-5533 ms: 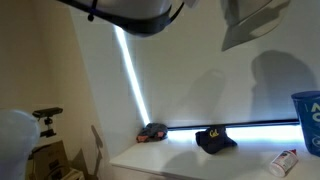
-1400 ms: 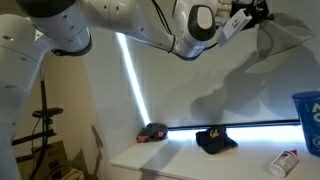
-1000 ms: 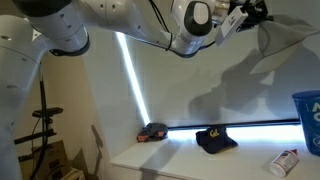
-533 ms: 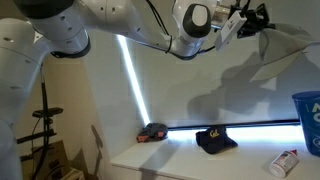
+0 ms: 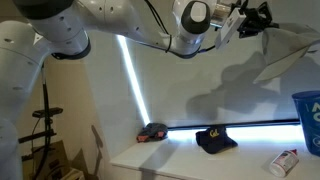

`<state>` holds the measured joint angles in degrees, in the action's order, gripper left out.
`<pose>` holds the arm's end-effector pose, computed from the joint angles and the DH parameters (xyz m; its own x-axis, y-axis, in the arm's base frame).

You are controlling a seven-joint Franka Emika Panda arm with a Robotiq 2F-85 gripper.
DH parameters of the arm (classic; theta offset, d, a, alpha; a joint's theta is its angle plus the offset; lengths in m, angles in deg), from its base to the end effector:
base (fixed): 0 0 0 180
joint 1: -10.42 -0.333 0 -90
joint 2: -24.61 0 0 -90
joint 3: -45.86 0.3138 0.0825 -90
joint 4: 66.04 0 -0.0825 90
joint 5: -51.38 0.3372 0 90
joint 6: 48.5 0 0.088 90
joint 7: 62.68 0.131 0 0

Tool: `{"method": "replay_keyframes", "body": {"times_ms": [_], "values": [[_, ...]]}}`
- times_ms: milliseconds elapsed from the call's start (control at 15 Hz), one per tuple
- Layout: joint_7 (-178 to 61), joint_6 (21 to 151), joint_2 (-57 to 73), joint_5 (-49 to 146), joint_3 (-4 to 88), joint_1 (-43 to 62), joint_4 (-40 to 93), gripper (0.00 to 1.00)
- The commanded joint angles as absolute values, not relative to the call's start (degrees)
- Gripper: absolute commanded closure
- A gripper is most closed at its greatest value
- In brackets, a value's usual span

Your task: Put the grey cap at the edge on top of the blue thing

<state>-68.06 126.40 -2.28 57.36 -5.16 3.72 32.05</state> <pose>0.5492 -0.3910 0.5318 0.5788 -0.1167 0.8071 -0.6161 -0.7110 0.3390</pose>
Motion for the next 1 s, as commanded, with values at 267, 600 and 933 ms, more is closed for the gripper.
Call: {"method": "replay_keyframes", "body": {"times_ms": [267,600,933], "values": [[-66.36,127.76,-2.99,57.74,-5.74,3.44,32.02,0.90],[-63.97,129.78,-4.74,57.87,-6.91,3.05,31.78,0.90],[-62.75,131.56,-4.55,58.87,-6.77,2.71,30.67,0.98]]}}
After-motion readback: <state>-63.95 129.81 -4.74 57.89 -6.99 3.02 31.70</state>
